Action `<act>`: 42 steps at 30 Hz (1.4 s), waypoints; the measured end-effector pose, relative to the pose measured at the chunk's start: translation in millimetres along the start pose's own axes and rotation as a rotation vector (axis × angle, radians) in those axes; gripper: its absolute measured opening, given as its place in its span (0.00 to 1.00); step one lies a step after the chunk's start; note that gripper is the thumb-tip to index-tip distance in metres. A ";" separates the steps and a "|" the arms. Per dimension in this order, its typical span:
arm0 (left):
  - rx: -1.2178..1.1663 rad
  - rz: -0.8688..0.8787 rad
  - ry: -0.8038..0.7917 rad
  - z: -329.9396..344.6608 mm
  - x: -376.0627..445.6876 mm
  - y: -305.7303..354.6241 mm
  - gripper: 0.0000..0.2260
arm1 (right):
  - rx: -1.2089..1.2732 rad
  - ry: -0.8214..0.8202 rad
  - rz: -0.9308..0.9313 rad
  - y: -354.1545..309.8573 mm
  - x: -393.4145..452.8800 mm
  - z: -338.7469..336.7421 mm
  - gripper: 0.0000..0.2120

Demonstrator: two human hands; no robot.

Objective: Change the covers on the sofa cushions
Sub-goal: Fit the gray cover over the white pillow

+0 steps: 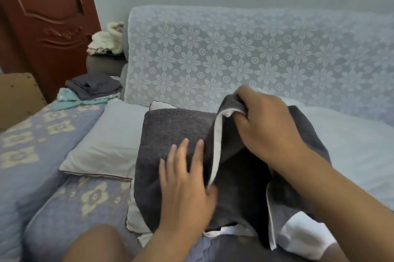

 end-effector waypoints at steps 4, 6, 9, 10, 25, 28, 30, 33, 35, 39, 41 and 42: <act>0.100 -0.186 0.074 -63.3 38.7 -58.2 0.16 | -0.157 0.110 -0.024 26.7 19.9 -32.7 0.09; 0.190 -0.350 -0.009 -94.0 61.4 -85.5 0.09 | -0.114 -0.151 -0.023 49.4 21.4 -16.9 0.16; 0.246 -0.441 -0.093 -128.6 104.3 -102.2 0.04 | -0.239 -0.717 -0.092 52.6 -2.8 27.1 0.27; 0.136 -0.438 -0.081 -138.0 123.2 -97.6 0.04 | -0.326 -0.816 -0.125 49.3 -6.7 35.5 0.26; -0.004 0.300 0.496 -281.5 351.8 165.5 0.09 | -0.415 0.468 0.472 147.8 239.5 -207.2 0.10; 0.112 0.257 0.410 -260.1 334.6 143.6 0.09 | -0.422 0.534 0.462 150.3 210.4 -210.6 0.12; 0.145 0.116 0.200 -219.1 316.9 109.3 0.09 | -0.492 0.487 0.445 150.4 185.9 -190.7 0.14; -0.008 0.019 0.107 -201.2 286.8 77.2 0.02 | -0.483 0.531 0.394 133.9 160.3 -186.3 0.17; -0.139 -0.069 0.056 -178.8 261.6 51.4 0.04 | -0.455 0.458 0.314 121.4 145.9 -166.5 0.16; -0.342 -0.296 -0.244 -95.4 191.0 -25.7 0.10 | -0.451 -0.234 0.182 124.8 83.1 -28.7 0.07; -0.520 -0.474 -0.513 -50.0 138.1 -65.1 0.10 | -0.487 -0.680 0.152 141.2 17.8 53.7 0.05; -0.617 -0.573 -0.600 -35.9 115.2 -81.2 0.11 | -0.456 -0.798 0.170 149.1 -7.9 78.0 0.06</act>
Point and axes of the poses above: each hand's wrist, its own x-axis towards the middle knuckle, its own z-axis out of the palm, y = z × x, the point moved 8 cm from there along x, towards the middle knuckle, and after that the axes turned 13 degrees about -x, right-handed, at the moved point
